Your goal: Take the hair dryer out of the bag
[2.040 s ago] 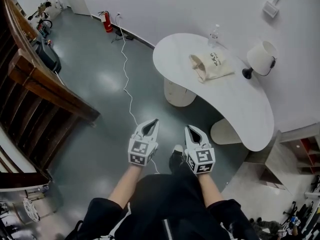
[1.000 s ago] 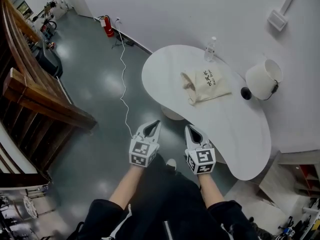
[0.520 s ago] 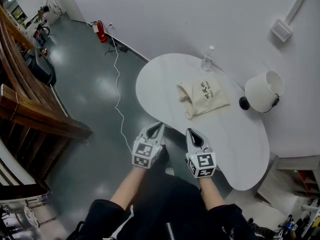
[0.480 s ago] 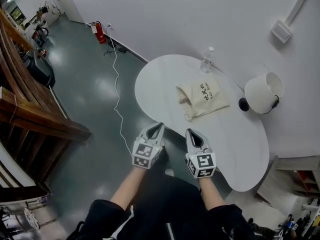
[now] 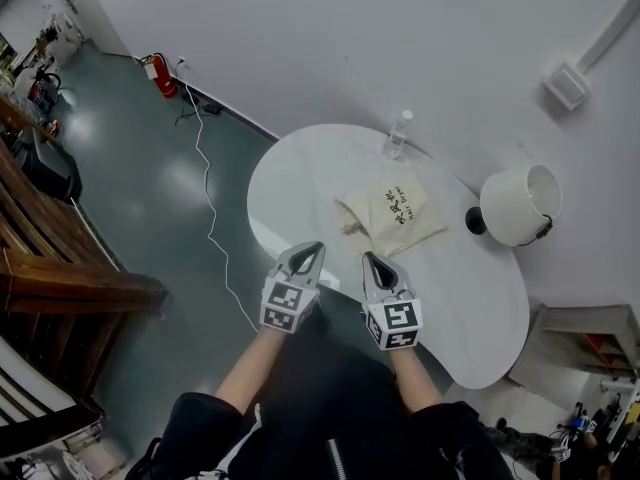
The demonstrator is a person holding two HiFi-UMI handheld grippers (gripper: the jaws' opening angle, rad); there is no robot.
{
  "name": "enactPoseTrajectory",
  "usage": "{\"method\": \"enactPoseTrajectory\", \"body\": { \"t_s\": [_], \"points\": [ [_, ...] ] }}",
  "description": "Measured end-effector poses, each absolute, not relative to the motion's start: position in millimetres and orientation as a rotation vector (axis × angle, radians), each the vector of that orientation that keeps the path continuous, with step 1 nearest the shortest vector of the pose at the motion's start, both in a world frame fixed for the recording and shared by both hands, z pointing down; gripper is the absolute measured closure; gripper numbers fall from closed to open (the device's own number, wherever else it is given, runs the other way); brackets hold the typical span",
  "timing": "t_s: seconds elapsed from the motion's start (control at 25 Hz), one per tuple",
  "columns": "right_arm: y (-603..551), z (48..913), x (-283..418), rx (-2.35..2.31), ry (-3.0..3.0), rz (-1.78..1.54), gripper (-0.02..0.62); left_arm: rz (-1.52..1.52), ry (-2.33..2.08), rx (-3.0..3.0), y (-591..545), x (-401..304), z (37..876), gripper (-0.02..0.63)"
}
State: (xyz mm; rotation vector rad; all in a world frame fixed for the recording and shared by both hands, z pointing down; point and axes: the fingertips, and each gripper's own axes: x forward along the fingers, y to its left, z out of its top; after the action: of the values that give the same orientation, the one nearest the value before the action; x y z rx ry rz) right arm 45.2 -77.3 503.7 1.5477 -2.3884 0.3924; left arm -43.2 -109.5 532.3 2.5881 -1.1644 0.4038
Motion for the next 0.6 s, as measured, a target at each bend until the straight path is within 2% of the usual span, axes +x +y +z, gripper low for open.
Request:
{"method": "enactPoseTrajectory", "body": {
  "t_s": [0.24,0.4,0.6],
  "points": [
    [-109.6,513.2,45.2,1.562,-2.354,0.406,0.588,0.431,-1.084,2.608,-145.7,-40.2,544.8,0.592],
    [-126.7,522.5,47.4,1.563,-2.311,0.427,0.529,0.463,-1.029,2.62,-164.2,-39.6,555.3,0.592],
    [-136.8,537.8,56.5,1.56,-2.232,0.452,0.5,0.483,-0.973,2.622,-177.5,-37.8,564.2,0.592]
  ]
}}
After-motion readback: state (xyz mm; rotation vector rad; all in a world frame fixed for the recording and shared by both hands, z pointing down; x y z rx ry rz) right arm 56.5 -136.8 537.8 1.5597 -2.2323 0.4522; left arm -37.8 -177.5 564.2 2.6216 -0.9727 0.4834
